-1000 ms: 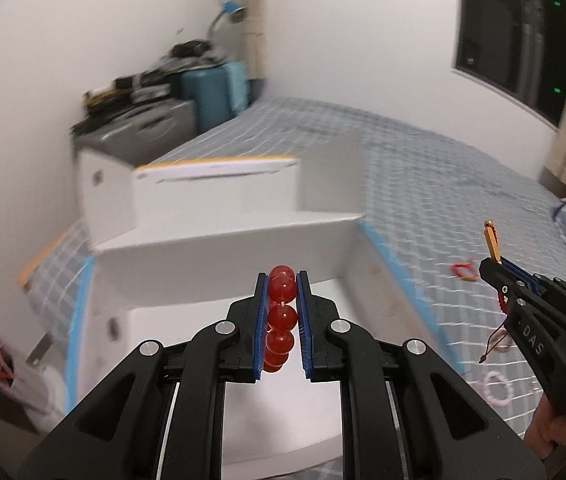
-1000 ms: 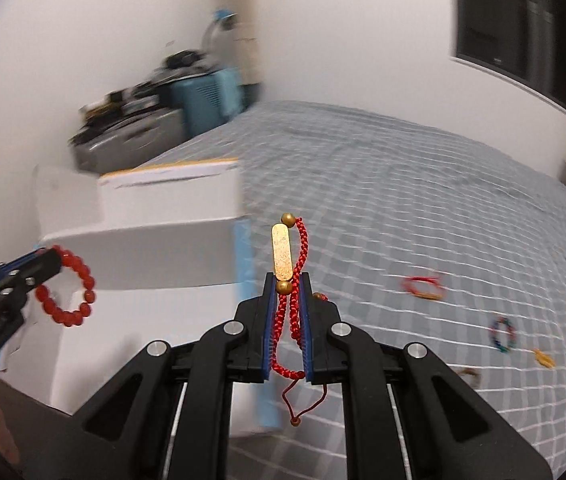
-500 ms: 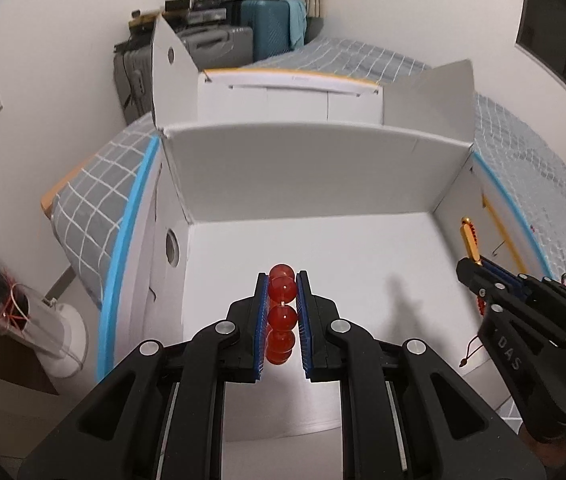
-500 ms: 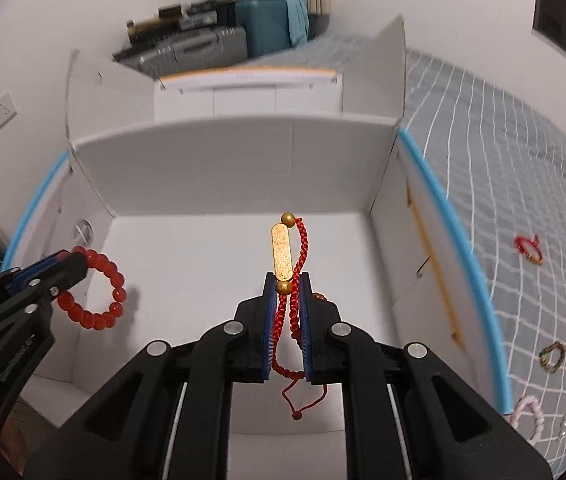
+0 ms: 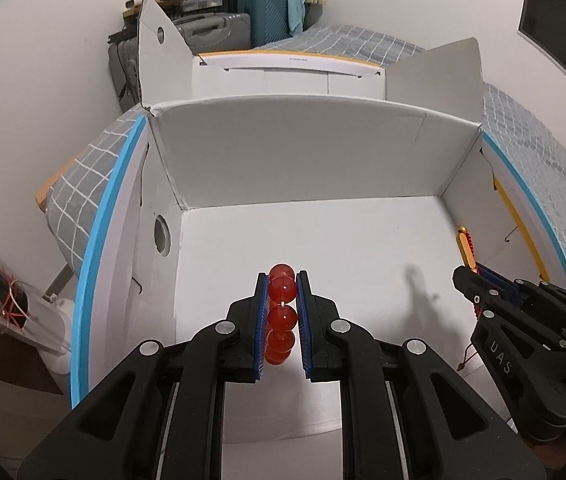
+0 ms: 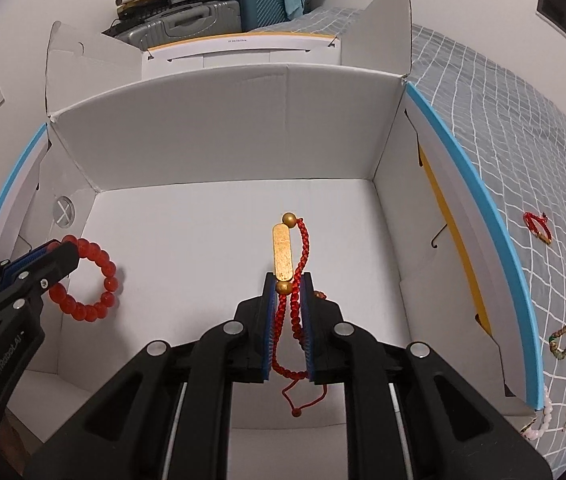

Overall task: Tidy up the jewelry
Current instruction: 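Open both tools to drop the bracelets into the box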

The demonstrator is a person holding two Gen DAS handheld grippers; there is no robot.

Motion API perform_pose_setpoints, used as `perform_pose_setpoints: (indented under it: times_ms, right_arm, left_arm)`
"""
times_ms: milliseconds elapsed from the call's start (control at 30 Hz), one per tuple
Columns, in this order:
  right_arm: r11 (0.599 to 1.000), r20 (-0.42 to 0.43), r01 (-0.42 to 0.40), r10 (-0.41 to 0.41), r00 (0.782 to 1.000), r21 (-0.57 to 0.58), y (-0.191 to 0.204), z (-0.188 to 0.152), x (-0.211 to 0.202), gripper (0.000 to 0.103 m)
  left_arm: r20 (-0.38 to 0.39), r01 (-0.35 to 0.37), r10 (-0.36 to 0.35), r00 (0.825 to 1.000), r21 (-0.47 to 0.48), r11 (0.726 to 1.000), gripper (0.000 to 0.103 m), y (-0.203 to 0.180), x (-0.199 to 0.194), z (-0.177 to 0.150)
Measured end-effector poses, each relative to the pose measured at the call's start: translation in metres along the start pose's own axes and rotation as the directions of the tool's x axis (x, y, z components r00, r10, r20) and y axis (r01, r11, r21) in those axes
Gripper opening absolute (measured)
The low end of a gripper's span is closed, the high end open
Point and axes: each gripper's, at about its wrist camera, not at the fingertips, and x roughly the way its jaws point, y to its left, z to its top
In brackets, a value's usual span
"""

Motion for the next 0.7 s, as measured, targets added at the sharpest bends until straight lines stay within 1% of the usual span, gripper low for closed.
perform_pose_setpoints:
  times_ms: [100,167,200,233,267,300,333,367,400,433,467,533,633,700]
  right_arm:
    - [1.000,0.001,-0.005,0.005,1.000,0.002,0.000,0.000,-0.002,0.013]
    - [1.000,0.008,-0.003,0.003,1.000,-0.002,0.001,0.000,-0.005,0.018]
    - [1.000,0.014,-0.007,0.007,1.000,-0.003,0.002,0.001,-0.007,0.026]
    - [1.000,0.018,-0.009,0.009,1.000,-0.003,0.003,0.001,-0.008,0.038]
    - [1.000,0.030,-0.014,0.014,0.999,0.000,0.002,0.001,-0.013,0.044]
    - [1.000,0.046,-0.013,0.013,0.999,0.001,0.002,0.002,-0.018,0.049]
    - [1.000,0.057,-0.012,0.012,0.998,0.000,0.002,0.003,-0.022,0.054]
    - [1.000,0.071,-0.010,0.010,0.997,-0.001,0.002,0.003,-0.027,0.059]
    - [1.000,0.082,-0.009,0.009,0.997,0.001,0.001,0.004,-0.032,0.068]
    - [1.000,0.102,-0.008,0.007,0.995,0.007,0.000,0.004,-0.039,0.075]
    - [1.000,0.121,-0.004,0.003,0.993,0.011,-0.002,0.005,-0.046,0.077]
    - [1.000,0.150,0.010,-0.013,0.989,0.015,-0.007,0.005,-0.058,0.085]
    - [0.999,0.195,0.035,-0.041,0.980,0.031,-0.019,0.004,-0.079,0.094]
    - [0.998,0.217,0.048,-0.057,0.974,0.047,-0.029,0.002,-0.092,0.095]
  left_arm:
    - [0.003,-0.008,0.008,1.000,0.004,1.000,0.014,-0.001,-0.001,0.000]
    - [0.023,-0.023,0.023,0.999,0.002,1.000,0.015,-0.001,-0.007,0.001]
    - [0.032,-0.027,0.027,0.999,-0.002,1.000,0.015,0.001,-0.010,0.001]
    - [0.035,-0.032,0.032,0.999,-0.005,0.999,0.018,0.001,-0.013,0.002]
    - [0.038,-0.033,0.034,0.999,-0.005,0.999,0.021,0.002,-0.016,0.003]
    - [0.043,-0.034,0.035,0.998,-0.008,0.999,0.030,0.002,-0.019,0.003]
    - [0.056,-0.037,0.037,0.998,-0.015,0.999,0.041,0.004,-0.024,0.003]
    - [0.075,-0.038,0.040,0.996,-0.022,0.999,0.046,0.005,-0.030,0.003]
    - [0.089,-0.041,0.044,0.995,-0.029,0.999,0.058,0.006,-0.035,0.003]
    - [0.108,-0.047,0.051,0.993,-0.038,0.998,0.067,0.007,-0.041,0.004]
    - [0.133,-0.050,0.055,0.990,-0.041,0.998,0.070,0.007,-0.050,0.004]
    - [0.159,-0.054,0.060,0.985,-0.044,0.998,0.084,0.006,-0.060,0.005]
    - [0.190,-0.061,0.066,0.980,-0.032,0.998,0.091,-0.001,-0.073,0.005]
    - [0.210,-0.053,0.056,0.976,-0.021,0.998,0.095,-0.010,-0.081,0.004]
